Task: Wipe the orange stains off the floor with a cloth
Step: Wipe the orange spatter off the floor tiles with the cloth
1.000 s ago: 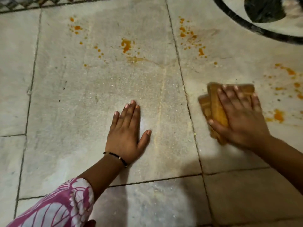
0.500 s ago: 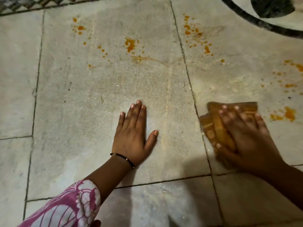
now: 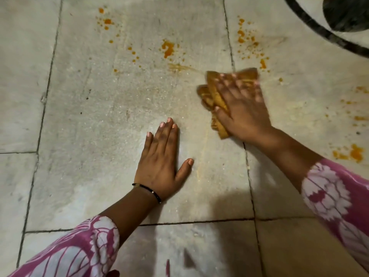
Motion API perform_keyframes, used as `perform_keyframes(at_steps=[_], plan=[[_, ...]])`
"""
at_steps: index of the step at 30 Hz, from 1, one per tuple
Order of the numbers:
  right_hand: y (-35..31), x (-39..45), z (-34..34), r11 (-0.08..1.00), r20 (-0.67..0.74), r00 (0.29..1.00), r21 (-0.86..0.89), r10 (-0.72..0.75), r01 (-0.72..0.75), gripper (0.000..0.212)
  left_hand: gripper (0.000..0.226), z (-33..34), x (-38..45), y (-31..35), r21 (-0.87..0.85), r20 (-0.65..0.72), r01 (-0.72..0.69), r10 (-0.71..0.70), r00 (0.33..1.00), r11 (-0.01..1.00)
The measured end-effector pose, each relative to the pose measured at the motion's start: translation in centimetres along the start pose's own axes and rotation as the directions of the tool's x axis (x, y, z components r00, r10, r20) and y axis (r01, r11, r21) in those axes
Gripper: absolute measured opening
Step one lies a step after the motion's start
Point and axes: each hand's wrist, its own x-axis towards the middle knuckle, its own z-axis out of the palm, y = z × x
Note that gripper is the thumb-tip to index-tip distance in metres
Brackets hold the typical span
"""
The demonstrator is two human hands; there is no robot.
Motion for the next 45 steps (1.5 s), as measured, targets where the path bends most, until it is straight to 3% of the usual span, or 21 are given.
perform_keyframes(at_steps=[3, 7, 9, 12, 14, 16, 17, 19, 22, 24, 26, 29, 33, 34, 36, 38, 40, 42, 45], plan=[[0.2, -6.0, 0.5, 0.997, -0.034, 0.999, -0.075, -0.006, 0.004, 0.072, 0.078, 0.0, 0.2, -0.1, -0.005, -0.008, 0.006, -0.006, 1.0, 1.0], [1.0, -16.0, 1.0, 0.912, 0.146, 0.918, -0.136, -0.368, 0.387, 0.069, 0.076, 0.0, 0.2, -0.2, -0.008, -0.02, -0.003, 0.003, 1.0, 1.0], [4.0, -18.8, 0.6, 0.889, 0.215, 0.885, -0.116, -0.412, 0.442, 0.068, 0.075, 0.0, 0.2, -0.1, -0.013, -0.015, -0.002, 0.001, 1.0, 1.0], [7.6, -19.2, -0.4, 0.959, 0.24, 0.941, -0.096, -0.238, 0.267, 0.075, 0.074, -0.1, 0.1, -0.1, -0.016, -0.013, 0.008, -0.008, 1.0, 1.0], [8.3, -16.7, -0.6, 0.992, 0.166, 0.986, -0.124, -0.016, 0.037, 0.081, 0.074, -0.1, 0.0, -0.2, -0.011, -0.007, 0.012, -0.012, 1.0, 1.0], [7.0, -13.5, -0.5, 0.98, 0.084, 0.982, -0.121, 0.167, -0.157, 0.091, 0.074, -0.1, -0.1, -0.1, -0.001, 0.013, 0.011, -0.011, 1.0, 1.0], [5.8, -12.3, -0.3, 0.976, 0.07, 0.979, -0.114, 0.193, -0.185, 0.096, 0.074, -0.1, -0.1, 0.0, 0.007, 0.026, 0.011, -0.012, 1.0, 1.0], [2.7, -11.3, 0.3, 0.989, 0.075, 0.993, -0.128, 0.088, -0.078, 0.099, 0.075, -0.2, -0.1, 0.2, 0.017, 0.045, 0.014, -0.015, 0.999, 1.0], [-0.3, -15.0, 1.3, 0.978, 0.065, 0.985, -0.124, -0.16, 0.167, 0.084, 0.076, -1.0, -0.2, 0.6, -0.055, 0.031, 0.025, -0.023, 0.999, 0.998], [0.5, -19.3, 1.6, 0.975, 0.068, 0.977, -0.088, -0.2, 0.206, 0.076, 0.076, -1.4, -0.2, 1.7, -0.105, 0.013, -0.023, 0.025, 1.0, 0.994], [3.2, -23.5, 1.6, 0.986, 0.061, 0.986, -0.062, -0.153, 0.156, 0.071, 0.077, -1.4, 0.1, 3.9, -0.103, 0.019, -0.157, 0.16, 0.987, 0.982], [8.4, -25.8, 0.9, 0.996, 0.049, 0.996, -0.036, 0.078, -0.076, 0.076, 0.084, -0.6, 2.0, 8.1, -0.092, 0.089, -0.332, 0.34, 0.936, 0.939], [10.4, -20.9, -0.3, 0.891, -0.03, 0.891, 0.041, 0.453, -0.451, 0.074, 0.09, 1.6, 5.1, 12.8, -0.015, 0.216, -0.371, 0.366, 0.905, 0.928], [9.6, -19.4, -0.2, 0.886, -0.033, 0.886, 0.066, 0.463, -0.46, 0.073, 0.089, 2.1, 5.4, 13.2, 0.024, 0.225, -0.37, 0.355, 0.907, 0.929], [7.5, -18.5, 0.4, 0.935, -0.052, 0.936, 0.081, 0.349, -0.344, 0.073, 0.088, 2.9, 5.4, 13.2, 0.07, 0.22, -0.373, 0.35, 0.91, 0.925], [5.8, -20.5, 1.2, 0.977, -0.034, 0.977, 0.045, 0.212, -0.21, 0.075, 0.089, 3.1, 5.2, 12.7, 0.055, 0.201, -0.411, 0.393, 0.897, 0.91], [5.6, -24.0, 1.8, 0.982, -0.021, 0.983, 0.04, 0.183, -0.183, 0.074, 0.094, 3.2, 5.2, 12.1, 0.042, 0.172, -0.466, 0.453, 0.875, 0.884], [7.0, -27.2, 1.5, 0.951, -0.042, 0.954, 0.102, 0.297, -0.291, 0.072, 0.098, 3.2, 5.3, 12.1, 0.038, 0.169, -0.479, 0.466, 0.868, 0.877], [11.3, -28.7, 0.5, 0.781, -0.031, 0.791, 0.186, 0.611, -0.596, 0.071, 0.099, 3.0, 5.2, 12.4, 0.027, 0.18, -0.458, 0.446, 0.877, 0.889]])
